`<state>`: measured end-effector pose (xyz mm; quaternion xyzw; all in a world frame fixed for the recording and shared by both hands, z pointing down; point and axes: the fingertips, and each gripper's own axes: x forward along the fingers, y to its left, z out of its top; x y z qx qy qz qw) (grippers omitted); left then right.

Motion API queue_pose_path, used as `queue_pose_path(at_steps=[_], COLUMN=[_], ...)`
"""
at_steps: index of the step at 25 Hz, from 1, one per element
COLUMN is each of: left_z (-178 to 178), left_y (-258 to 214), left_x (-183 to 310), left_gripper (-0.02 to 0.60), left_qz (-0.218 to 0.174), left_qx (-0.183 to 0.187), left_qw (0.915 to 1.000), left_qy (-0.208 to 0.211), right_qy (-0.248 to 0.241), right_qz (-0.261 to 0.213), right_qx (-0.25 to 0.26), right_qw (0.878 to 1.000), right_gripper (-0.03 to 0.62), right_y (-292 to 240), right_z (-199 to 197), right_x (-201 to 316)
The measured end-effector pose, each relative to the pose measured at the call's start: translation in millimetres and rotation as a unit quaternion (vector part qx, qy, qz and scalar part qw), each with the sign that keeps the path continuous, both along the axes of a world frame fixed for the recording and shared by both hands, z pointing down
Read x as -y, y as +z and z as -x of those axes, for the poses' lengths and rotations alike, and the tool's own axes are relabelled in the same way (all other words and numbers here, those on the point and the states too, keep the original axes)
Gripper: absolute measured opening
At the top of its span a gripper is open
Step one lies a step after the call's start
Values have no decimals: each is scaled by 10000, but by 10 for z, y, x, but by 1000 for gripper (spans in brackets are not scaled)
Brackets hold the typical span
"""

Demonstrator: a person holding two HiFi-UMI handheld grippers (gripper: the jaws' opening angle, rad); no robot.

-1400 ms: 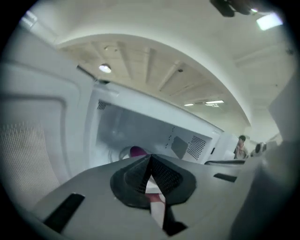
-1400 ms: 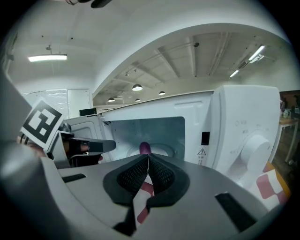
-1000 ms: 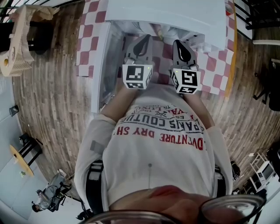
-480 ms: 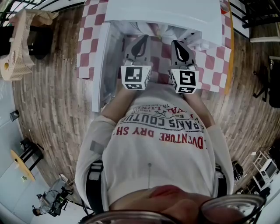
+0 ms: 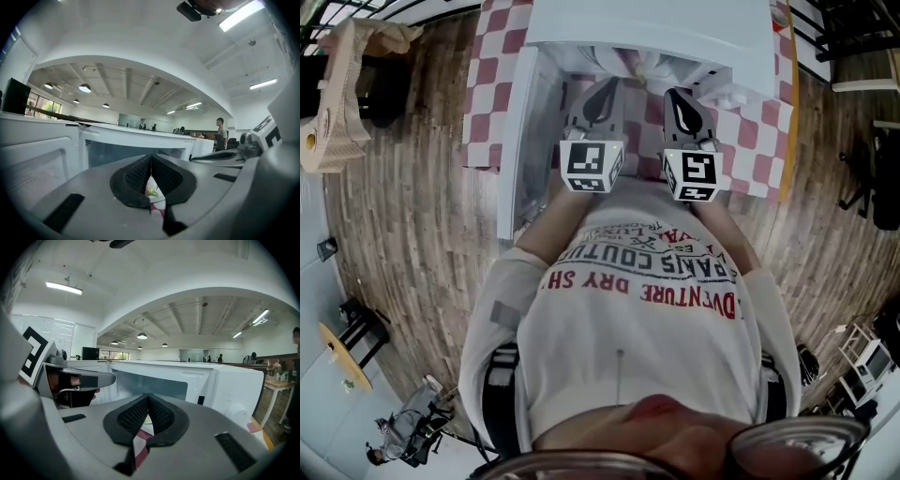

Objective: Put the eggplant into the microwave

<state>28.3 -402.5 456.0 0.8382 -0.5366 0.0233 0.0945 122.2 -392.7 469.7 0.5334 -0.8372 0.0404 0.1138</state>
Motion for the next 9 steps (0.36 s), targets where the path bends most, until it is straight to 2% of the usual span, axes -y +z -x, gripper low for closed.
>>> queue_pose_path(at_steps=[9], left_z=[59], left_y=[76], left_x=[39], left_gripper=[26], left_qz=[212], left_qx=[-190], left_qw=[9996], left_qy=[-33], right_qy=[81], right_qz=[63], right_qx=[-17], right_qw=[9999], right_gripper=[26], right_y=[40], right_z=[-9], right_x=[13])
